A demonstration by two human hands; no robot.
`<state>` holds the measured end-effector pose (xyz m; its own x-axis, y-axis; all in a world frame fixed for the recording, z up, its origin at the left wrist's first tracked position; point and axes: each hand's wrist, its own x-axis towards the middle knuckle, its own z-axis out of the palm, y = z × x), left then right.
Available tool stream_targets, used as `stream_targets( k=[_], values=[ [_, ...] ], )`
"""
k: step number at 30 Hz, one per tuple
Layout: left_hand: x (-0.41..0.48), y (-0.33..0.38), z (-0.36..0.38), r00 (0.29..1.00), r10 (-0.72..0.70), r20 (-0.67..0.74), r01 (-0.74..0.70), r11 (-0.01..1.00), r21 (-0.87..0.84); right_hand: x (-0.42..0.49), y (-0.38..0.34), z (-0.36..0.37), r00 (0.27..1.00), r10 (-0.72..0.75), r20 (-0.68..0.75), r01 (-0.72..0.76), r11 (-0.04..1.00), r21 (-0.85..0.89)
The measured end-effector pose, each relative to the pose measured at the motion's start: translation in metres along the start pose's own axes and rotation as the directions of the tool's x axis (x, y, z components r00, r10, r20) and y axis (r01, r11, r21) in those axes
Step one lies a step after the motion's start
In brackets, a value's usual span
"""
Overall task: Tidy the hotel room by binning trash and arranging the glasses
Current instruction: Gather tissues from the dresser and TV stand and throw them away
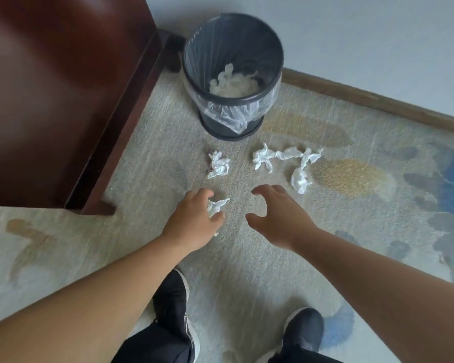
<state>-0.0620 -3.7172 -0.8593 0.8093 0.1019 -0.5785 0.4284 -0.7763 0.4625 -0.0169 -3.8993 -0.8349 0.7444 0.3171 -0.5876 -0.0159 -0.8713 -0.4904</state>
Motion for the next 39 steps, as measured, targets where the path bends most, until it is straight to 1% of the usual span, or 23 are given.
stream_targets(
  k=[6,15,23,29,32,35,37,39],
  values=[
    [0.056,-0.058,0.069,0.998,-0.057,0.033,0.055,0.997,0.056,0.055,0.042,0.065,1.000,-0.021,-0.005,0.021,1.000,0.010],
    [0.112,-0.100,0.132,1.000,-0.006,0.000,0.006,0.978,0.210,0.106,0.075,0.117,0.999,-0.039,-0.017,0.039,0.999,0.011],
    [0.128,-0.109,0.149,1.000,0.018,-0.018,-0.012,0.953,0.302,0.124,0.082,0.128,0.999,-0.053,-0.014,0.053,0.998,0.021],
    [0.131,-0.108,0.155,0.999,0.044,-0.007,-0.040,0.945,0.324,0.128,0.084,0.128,0.998,-0.060,-0.016,0.060,0.998,0.024],
    [0.133,-0.106,0.155,0.999,0.035,-0.013,-0.028,0.924,0.381,0.129,0.085,0.126,0.998,-0.058,-0.018,0.058,0.998,0.028],
    [0.135,-0.104,0.155,1.000,-0.023,0.006,0.018,0.906,0.422,0.129,0.087,0.124,0.998,-0.053,-0.019,0.054,0.998,0.027],
    [0.138,-0.102,0.153,0.998,-0.059,0.031,0.042,0.915,0.401,0.128,0.089,0.122,0.998,-0.055,-0.020,0.056,0.998,0.029],
    [0.142,-0.100,0.148,0.998,-0.059,0.030,0.046,0.938,0.344,0.128,0.090,0.119,0.998,-0.055,-0.024,0.056,0.998,0.029]
  ],
)
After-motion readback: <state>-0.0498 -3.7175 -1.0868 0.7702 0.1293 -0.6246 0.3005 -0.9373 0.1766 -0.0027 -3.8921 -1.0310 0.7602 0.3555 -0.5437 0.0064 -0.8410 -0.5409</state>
